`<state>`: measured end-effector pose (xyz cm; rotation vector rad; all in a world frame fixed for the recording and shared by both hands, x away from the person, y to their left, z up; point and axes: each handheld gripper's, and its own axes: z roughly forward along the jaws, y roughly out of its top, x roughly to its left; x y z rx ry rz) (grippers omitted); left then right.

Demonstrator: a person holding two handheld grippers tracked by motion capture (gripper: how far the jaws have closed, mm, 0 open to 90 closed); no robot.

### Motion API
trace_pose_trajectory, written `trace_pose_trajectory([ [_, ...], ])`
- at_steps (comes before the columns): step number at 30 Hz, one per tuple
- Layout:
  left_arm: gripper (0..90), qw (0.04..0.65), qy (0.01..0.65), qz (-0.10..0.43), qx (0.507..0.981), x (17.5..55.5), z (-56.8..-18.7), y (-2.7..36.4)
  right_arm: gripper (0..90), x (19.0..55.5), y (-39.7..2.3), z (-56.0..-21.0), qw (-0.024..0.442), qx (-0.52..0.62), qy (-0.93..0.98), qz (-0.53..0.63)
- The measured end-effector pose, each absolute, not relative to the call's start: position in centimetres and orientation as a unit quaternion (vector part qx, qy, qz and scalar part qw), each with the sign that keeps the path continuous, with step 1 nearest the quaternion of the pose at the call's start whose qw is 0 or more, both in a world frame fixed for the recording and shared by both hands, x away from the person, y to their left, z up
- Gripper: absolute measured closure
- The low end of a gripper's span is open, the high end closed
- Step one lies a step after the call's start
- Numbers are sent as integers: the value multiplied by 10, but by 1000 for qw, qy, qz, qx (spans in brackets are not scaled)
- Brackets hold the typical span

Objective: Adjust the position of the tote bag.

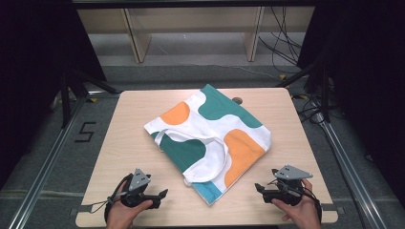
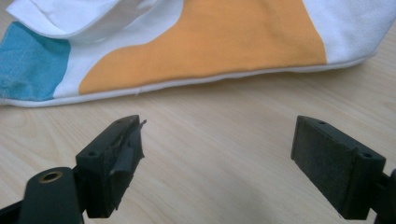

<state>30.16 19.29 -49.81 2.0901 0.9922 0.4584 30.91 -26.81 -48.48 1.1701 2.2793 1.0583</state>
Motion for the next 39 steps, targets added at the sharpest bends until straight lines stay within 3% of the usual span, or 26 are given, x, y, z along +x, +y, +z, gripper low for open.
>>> trace_pose_trajectory([
  [22,164,375,386,189,821,302,-496,195,213,309,-252,-483,192,385,821,376],
  [24,164,369,385,194,824,303,-496,195,256,311,-241,-483,195,358,832,375],
  [30,164,377,390,197,817,303,-496,196,271,312,-206,-479,181,321,847,383],
  [33,164,373,391,201,817,303,-494,196,296,309,-185,-476,145,307,854,394],
  [39,164,368,389,203,820,303,-494,198,325,306,-157,-478,139,269,870,388],
])
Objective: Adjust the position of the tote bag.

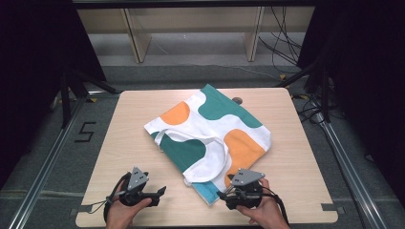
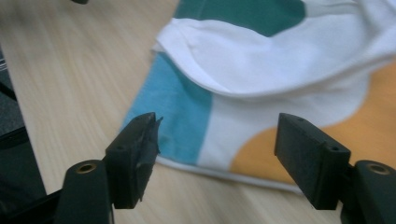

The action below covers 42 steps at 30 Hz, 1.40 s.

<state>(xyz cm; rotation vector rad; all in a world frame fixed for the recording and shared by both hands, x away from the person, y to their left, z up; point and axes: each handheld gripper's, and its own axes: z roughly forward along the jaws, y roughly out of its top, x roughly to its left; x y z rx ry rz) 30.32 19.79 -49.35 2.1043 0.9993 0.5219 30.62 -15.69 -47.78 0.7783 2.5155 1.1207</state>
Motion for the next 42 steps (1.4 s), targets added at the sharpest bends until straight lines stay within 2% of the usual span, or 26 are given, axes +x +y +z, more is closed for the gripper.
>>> trace_pose_trajectory([
  [10,159,375,392,208,814,303,-494,198,357,306,-111,-491,134,209,895,369],
  [12,159,385,406,207,803,303,-495,196,430,305,-104,-494,145,204,899,358],
  [13,159,385,406,207,803,303,-495,196,430,305,-104,-494,145,204,899,358],
  [14,159,371,395,208,814,303,-494,199,467,304,-102,-495,150,207,901,351],
  [16,159,384,403,213,803,303,-495,197,578,303,-102,-496,153,208,902,345],
  [19,160,382,401,211,805,303,-494,197,628,300,-103,-494,158,203,902,346],
  [20,159,376,398,211,810,303,-493,199,703,297,-106,-492,160,189,906,344],
  [21,160,385,404,213,802,303,-494,197,741,296,-108,-492,162,190,906,343],
  [23,160,383,406,213,801,303,-494,198,770,293,-111,-491,163,191,907,339],
  [24,160,383,400,212,805,303,-493,199,832,290,-120,-491,168,185,911,328],
  [25,160,379,399,213,807,303,-493,199,851,289,-124,-490,172,186,912,323],
  [28,161,386,404,215,801,303,-493,199,873,288,-134,-487,173,183,914,317],
  [35,163,398,426,219,783,304,-494,199,898,284,-190,-478,205,199,904,319],
  [42,172,366,416,249,794,315,-494,203,900,284,-234,-473,226,244,885,326],
])
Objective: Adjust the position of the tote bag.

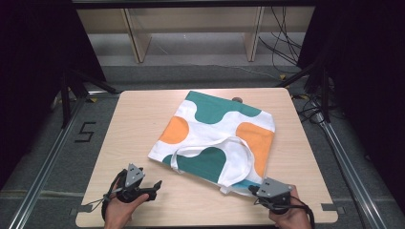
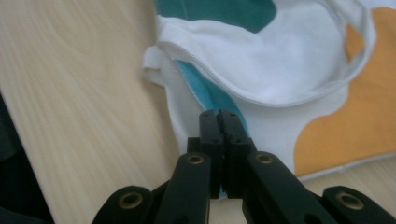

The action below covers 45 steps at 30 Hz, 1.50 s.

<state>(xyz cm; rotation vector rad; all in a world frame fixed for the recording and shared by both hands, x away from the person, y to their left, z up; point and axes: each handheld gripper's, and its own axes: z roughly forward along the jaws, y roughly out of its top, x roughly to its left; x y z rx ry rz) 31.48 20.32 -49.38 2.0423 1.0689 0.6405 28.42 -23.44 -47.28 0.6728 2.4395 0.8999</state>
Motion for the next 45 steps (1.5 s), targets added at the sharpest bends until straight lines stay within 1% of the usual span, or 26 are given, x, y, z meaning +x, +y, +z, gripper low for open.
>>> trace_pose_trajectory([
  [1,179,348,419,246,802,317,-493,204,900,288,-249,-471,231,257,879,330],
  [2,186,337,417,248,807,322,-494,206,900,289,-253,-471,230,262,877,330],
  [5,195,333,418,253,807,330,-497,204,900,292,-263,-471,231,270,873,333],
  [9,214,307,403,253,824,345,-504,199,900,295,-275,-471,236,282,868,333],
  [11,242,303,400,256,826,349,-506,198,900,297,-280,-471,239,282,867,334],
  [16,251,313,396,244,828,358,-511,196,899,298,-282,-470,238,289,864,337],
  [19,279,316,393,245,828,361,-511,195,898,298,-282,-470,236,292,863,337],
  [21,312,325,386,249,827,363,-510,194,886,298,-281,-471,234,291,864,338],
  [22,346,338,374,256,825,365,-508,192,857,298,-281,-472,234,291,865,336],
  [23,408,338,374,256,825,365,-508,192,857,298,-281,-472,234,291,865,336],
  [24,462,350,357,263,825,365,-507,189,777,298,-279,-473,240,290,868,324],
  [25,510,350,357,263,825,365,-507,189,744,298,-277,-475,235,287,873,317],
  [26,569,356,344,275,824,365,-505,186,720,298,-276,-477,236,285,876,309],
  [27,594,356,344,275,824,365,-505,186,696,297,-274,-479,240,281,879,300],
  [28,633,374,340,293,812,365,-503,182,672,297,-272,-480,236,279,885,289],
  [29,661,369,332,300,815,365,-501,181,655,296,-270,-482,230,279,889,281],
  [31,722,365,322,306,818,366,-500,181,636,294,-268,-484,238,280,891,268],
  [34,758,374,330,292,816,366,-500,182,608,294,-268,-487,249,267,898,246],
  [36,779,361,328,288,824,364,-498,183,602,291,-268,-490,253,263,903,227],
  [37,782,365,333,284,822,363,-499,181,601,292,-269,-492,261,253,905,220],
  [38,782,360,324,288,826,362,-498,181,601,292,-270,-493,255,249,910,213],
  [39,781,347,316,281,837,361,-497,181,601,291,-271,-494,265,256,905,211],
  [41,779,347,309,280,840,359,-498,179,615,292,-273,-495,268,261,904,208],
  [42,777,344,296,284,845,355,-498,177,668,297,-276,-493,283,256,900,210],
  [43,777,344,296,284,845,355,-498,177,668,297,-276,-493,283,256,900,210],
  [45,777,340,289,280,850,352,-498,174,674,303,-280,-493,300,265,892,210],
])
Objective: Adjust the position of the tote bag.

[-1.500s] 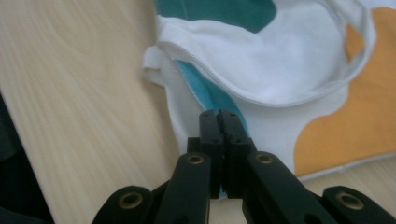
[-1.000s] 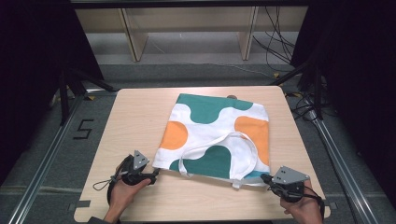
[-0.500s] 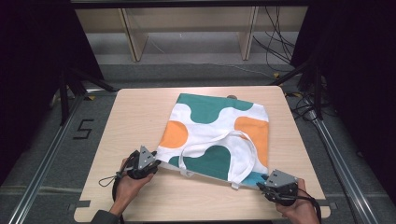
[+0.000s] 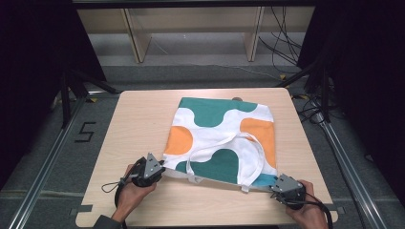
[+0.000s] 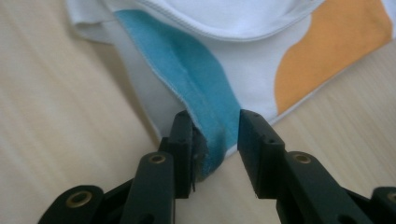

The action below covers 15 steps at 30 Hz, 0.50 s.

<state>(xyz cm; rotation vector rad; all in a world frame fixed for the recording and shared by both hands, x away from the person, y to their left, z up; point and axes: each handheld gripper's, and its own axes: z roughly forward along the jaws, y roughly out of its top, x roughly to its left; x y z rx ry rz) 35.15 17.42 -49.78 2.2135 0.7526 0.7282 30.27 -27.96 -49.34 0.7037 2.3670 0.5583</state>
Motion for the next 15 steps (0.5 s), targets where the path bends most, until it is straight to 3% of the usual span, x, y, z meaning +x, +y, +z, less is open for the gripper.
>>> trace_pose_trajectory([
  [3,777,338,292,281,850,351,-499,172,625,310,-280,-497,315,268,888,200],
  [4,777,332,286,278,855,351,-499,172,680,315,-278,-499,315,265,890,195],
  [5,778,332,286,278,855,351,-499,172,680,315,-278,-499,315,265,890,195],
  [6,778,338,289,275,852,349,-500,171,801,317,-277,-499,302,268,893,196],
  [15,778,337,271,265,862,334,-497,167,838,313,-289,-486,322,280,875,230],
])
